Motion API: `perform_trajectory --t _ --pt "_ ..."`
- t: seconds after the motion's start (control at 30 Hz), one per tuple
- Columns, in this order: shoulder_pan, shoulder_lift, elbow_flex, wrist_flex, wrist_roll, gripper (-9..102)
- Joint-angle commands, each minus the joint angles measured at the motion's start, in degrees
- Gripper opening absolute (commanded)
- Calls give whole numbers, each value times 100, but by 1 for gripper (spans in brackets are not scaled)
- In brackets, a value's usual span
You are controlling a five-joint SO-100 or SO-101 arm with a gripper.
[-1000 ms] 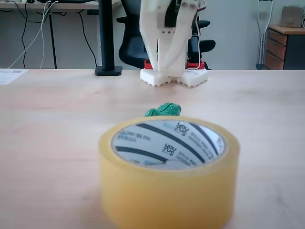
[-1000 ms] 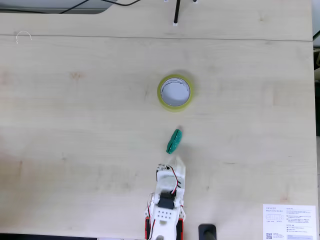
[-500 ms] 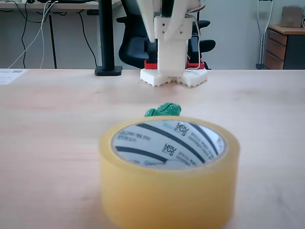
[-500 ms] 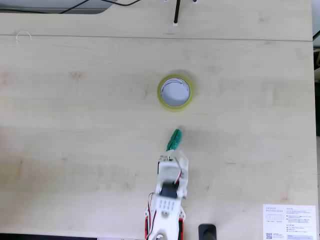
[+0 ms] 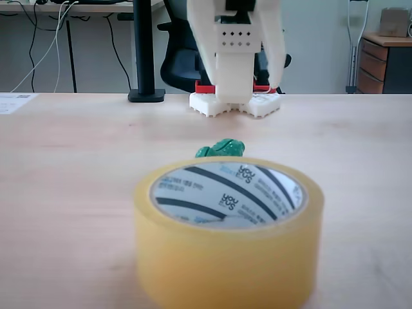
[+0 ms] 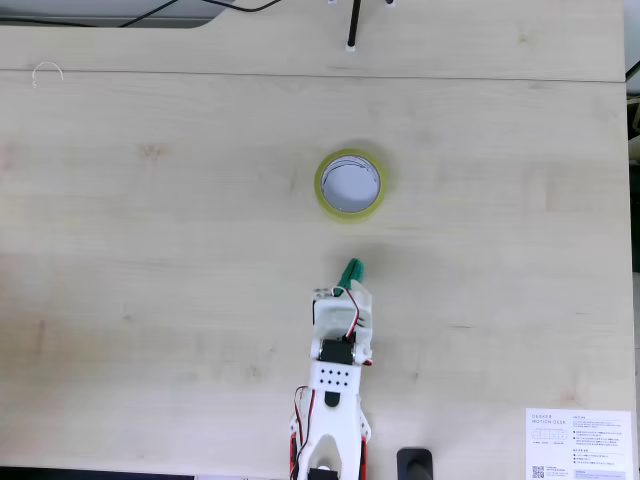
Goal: Grasp a cucumber and put it in the hole.
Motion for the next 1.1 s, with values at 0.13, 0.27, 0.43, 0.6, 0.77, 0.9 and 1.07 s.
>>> perform_trajectory --t 0.13,0.27,0.43,0.6,0.77,0.9,1.07 --pt "0 -62 334 -325 44 30" --pt "0 -272 606 -589 167 34" --pt "0 -756 677 -1055 220 35" --pt "0 -1301 659 -1538 264 35" --pt "9 -1846 615 -1925 264 33" --pt "9 -2312 422 -2127 264 31" --pt "26 -2856 -26 -2136 264 30"
